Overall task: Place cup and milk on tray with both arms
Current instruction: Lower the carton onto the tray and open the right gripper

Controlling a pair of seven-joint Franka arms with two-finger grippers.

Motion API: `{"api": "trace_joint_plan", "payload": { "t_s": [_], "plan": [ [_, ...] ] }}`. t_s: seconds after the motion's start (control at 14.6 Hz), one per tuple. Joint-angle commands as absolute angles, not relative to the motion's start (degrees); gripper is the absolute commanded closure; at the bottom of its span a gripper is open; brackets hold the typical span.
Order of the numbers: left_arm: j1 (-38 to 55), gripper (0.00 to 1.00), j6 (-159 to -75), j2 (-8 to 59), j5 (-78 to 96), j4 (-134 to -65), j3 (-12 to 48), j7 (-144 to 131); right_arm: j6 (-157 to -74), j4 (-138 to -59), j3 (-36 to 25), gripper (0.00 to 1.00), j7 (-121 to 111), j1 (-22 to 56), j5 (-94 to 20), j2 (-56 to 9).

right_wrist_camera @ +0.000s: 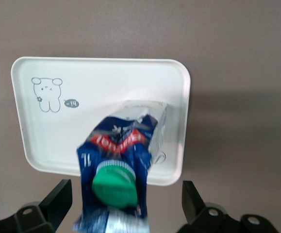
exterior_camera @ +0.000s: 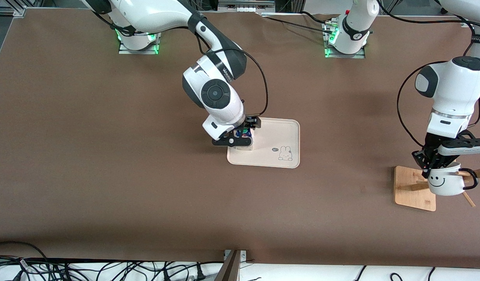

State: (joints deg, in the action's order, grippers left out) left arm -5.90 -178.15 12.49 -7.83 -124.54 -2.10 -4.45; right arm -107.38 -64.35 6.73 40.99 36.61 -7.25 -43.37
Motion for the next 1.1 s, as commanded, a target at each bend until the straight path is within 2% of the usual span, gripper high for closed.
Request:
{"api": "trace_joint_plan", "payload": {
  "t_s": [0.0,0.14,0.34,0.62,1.03],
  "plan": [
    [-6.0,0.85,-179.0,12.2,-8.5,-124.8,-2.0,-5.4,-100.5,-63.7,6.8,0.00,41.6,36.7,-7.8,-38.3],
    [-6.0,0.87,-179.0,12.1,-8.5,-124.8,-2.0,-5.4,-95.7,-63.5,6.3,0.00,41.4,34.7,-7.8,-34.6],
    [-6.0,1.00,-179.0,12.0,-8.6,-125.5,-2.0,-5.4,-91.3,-63.5,6.2,0.00,41.2,30.7,-7.3,-30.4],
    [-6.0,1.00,-178.5,11.8,-8.6,-125.4,-1.9,-5.4,-89.2,-63.3,6.3,0.00,40.6,23.2,-7.3,-25.8],
    [-3.7,1.00,-178.4,10.7,-8.7,-124.8,-1.0,-5.4,-84.6,-62.8,6.2,0.00,31.3,12.0,-7.2,-23.0]
  ]
}}
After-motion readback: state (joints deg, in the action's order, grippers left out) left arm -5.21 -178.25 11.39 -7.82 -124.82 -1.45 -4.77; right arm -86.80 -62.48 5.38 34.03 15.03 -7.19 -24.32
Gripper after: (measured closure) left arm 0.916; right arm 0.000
